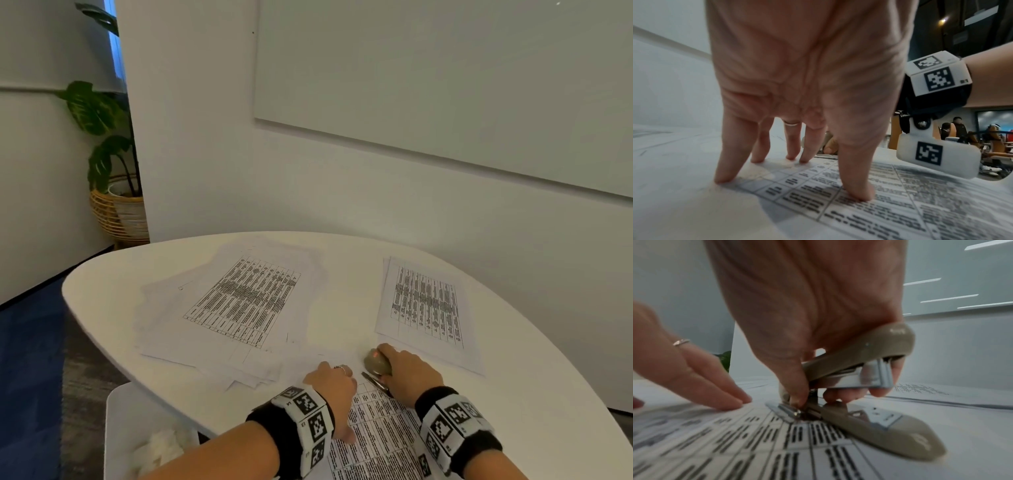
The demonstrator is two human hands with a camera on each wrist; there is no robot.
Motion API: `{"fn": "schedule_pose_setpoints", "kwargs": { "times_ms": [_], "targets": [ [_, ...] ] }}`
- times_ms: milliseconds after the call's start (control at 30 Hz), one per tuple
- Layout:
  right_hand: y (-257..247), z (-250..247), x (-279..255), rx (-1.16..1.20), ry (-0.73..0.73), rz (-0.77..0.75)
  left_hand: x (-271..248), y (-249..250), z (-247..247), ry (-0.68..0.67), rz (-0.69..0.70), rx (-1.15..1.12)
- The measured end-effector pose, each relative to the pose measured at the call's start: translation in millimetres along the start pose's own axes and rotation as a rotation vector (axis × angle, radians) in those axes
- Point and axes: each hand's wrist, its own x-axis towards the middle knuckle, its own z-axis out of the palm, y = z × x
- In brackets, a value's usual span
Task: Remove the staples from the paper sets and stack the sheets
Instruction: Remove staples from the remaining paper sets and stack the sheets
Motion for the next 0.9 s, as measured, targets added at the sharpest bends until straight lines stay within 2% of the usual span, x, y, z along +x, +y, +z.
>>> {"fn": "schedule_pose_setpoints", "kwargs": {
  "times_ms": [133, 300, 500, 767, 900],
  "targets": [
    [-8, 9, -2, -0.053, 0.043, 0.032, -4, 4, -2, -0.03, 0.035, 0.035],
    [-26, 15, -5, 0.085, 0.08, 0.15, -6, 5, -4, -0.047, 0.037, 0.108],
    [-15, 4, 5, -0.084, 0.055, -0.005, -4, 6, -6, -0.079, 0.043, 0.157],
    [-26, 8, 5, -0.018, 0.011, 0.086, -6, 5, -3, -0.043, 0.051, 0.127],
    [-26, 3, 9, -0.134, 0.048, -0.017, -5, 6, -3, -0.052, 0.059, 0.138]
  ]
}}
